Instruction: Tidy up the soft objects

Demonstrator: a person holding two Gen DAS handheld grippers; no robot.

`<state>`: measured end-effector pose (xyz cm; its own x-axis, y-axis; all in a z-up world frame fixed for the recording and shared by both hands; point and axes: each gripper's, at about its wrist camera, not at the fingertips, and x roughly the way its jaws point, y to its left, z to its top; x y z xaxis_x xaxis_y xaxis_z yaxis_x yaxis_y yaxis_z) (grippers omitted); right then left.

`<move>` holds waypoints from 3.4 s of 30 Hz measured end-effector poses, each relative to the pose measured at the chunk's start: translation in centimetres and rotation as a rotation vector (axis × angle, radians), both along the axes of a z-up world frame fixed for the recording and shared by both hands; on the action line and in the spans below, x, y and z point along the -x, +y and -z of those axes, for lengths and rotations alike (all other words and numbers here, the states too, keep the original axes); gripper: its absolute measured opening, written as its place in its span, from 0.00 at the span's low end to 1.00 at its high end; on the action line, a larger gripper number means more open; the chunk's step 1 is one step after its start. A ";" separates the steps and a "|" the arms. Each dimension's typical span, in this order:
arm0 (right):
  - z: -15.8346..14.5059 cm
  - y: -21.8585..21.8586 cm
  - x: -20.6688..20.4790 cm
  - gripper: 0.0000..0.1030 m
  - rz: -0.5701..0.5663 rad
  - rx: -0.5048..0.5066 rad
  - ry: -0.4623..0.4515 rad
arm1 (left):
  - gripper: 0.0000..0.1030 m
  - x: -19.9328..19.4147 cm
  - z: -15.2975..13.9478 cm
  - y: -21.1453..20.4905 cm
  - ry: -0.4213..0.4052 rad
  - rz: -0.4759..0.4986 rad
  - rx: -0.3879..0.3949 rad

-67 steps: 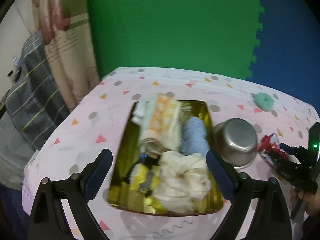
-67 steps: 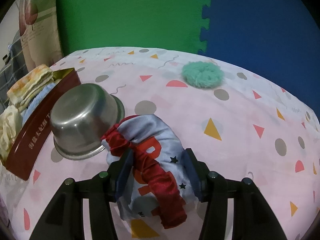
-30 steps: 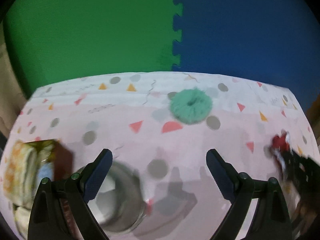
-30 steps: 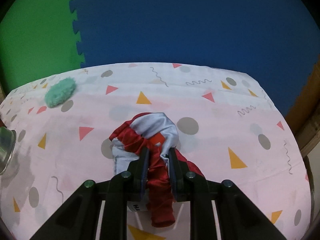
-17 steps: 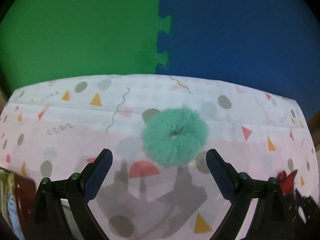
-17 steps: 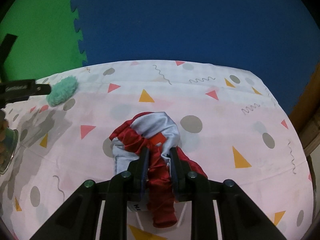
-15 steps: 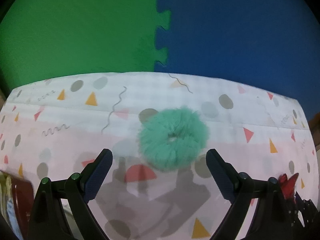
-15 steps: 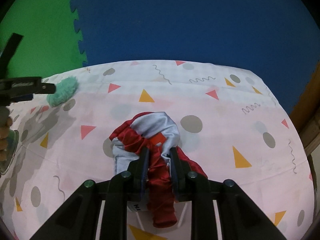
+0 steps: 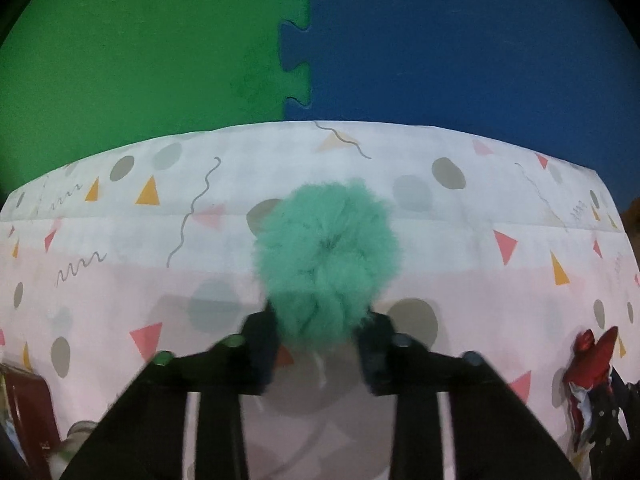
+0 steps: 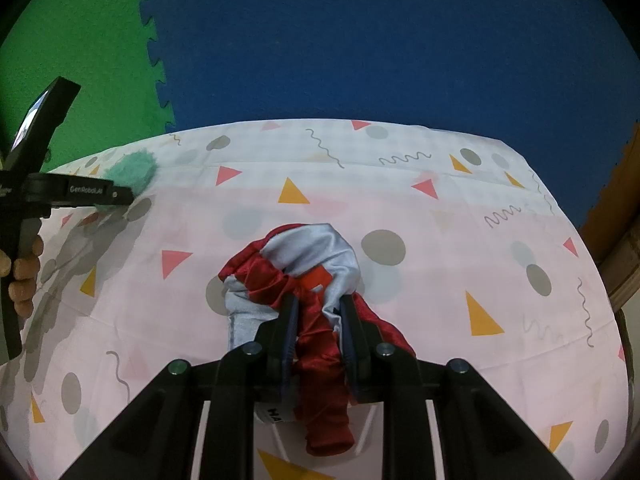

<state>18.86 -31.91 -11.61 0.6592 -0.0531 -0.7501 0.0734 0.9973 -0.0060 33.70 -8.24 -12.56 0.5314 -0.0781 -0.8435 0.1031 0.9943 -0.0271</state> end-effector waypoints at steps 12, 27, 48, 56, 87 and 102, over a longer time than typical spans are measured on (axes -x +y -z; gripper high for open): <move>0.1 0.1 0.0 0.22 0.000 0.001 0.001 | 0.01 4.5 -0.1 0.7 -0.013 0.027 0.011; 0.1 0.1 0.0 0.22 0.001 0.002 0.001 | 0.01 10.8 -2.6 0.7 -0.020 0.151 0.072; 0.2 -1.0 0.0 0.22 -0.003 -0.081 -0.001 | 0.63 -1.3 -2.7 0.4 -0.027 0.008 0.078; 0.1 -1.0 0.0 0.22 -0.004 -0.075 0.000 | 0.25 -2.3 -0.5 0.0 0.022 0.001 0.053; 0.2 -0.5 -0.1 0.22 0.001 -0.020 0.007 | 0.21 14.5 -8.9 2.8 0.007 0.090 0.007; 0.1 -0.4 -0.1 0.22 0.004 -0.012 0.007 | 0.21 20.3 -14.5 10.9 -0.029 0.044 -0.047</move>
